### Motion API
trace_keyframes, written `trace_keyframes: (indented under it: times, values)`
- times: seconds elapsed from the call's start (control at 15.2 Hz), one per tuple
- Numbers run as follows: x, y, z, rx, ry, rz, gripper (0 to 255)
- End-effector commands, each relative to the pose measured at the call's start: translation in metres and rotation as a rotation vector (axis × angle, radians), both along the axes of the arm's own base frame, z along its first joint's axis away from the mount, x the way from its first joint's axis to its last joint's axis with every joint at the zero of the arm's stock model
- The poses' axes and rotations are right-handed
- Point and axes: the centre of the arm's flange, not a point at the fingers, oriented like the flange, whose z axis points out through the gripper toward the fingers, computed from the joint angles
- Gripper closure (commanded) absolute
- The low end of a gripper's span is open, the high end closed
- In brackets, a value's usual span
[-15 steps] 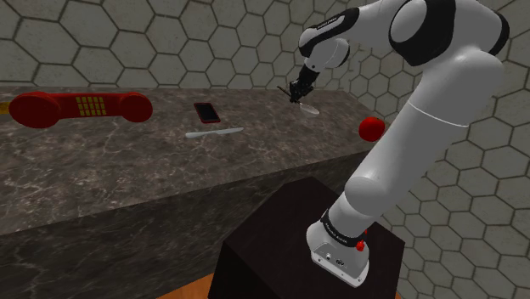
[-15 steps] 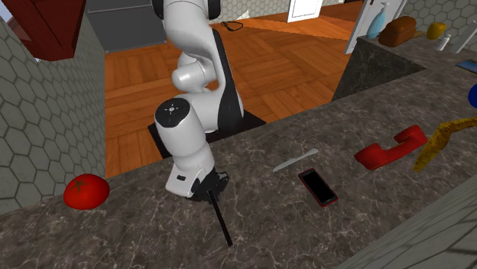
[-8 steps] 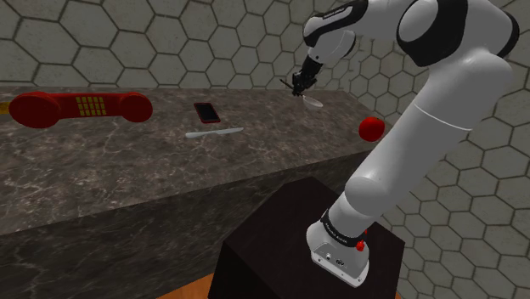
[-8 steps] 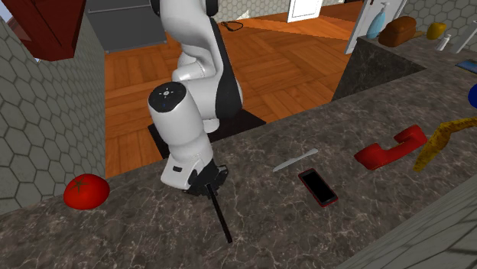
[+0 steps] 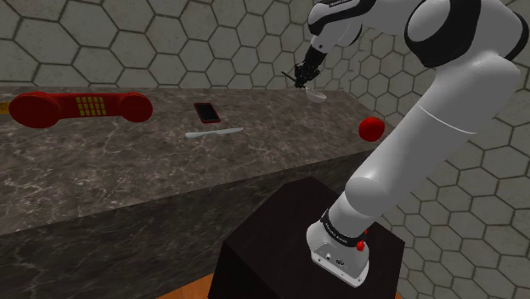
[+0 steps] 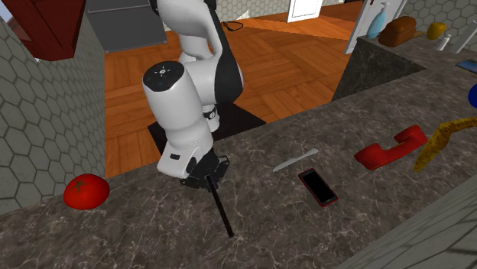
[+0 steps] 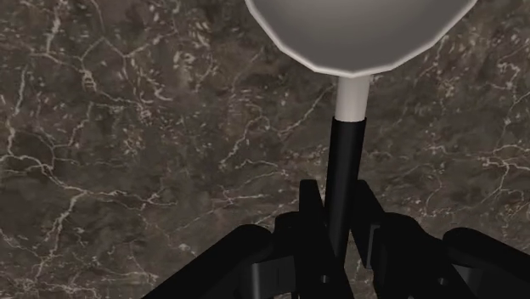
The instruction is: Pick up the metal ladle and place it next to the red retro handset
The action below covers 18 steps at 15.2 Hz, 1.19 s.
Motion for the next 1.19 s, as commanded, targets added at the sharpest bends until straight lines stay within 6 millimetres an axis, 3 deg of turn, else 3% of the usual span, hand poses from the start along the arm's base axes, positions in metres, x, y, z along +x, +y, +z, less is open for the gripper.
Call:
trace_keyframes:
  times: [0.0,1.12]
  values:
    - [0.001,0.022,0.001,0.000,0.000,0.000,255]
    - [0.027,0.244,0.002,0.000,0.000,0.000,255]
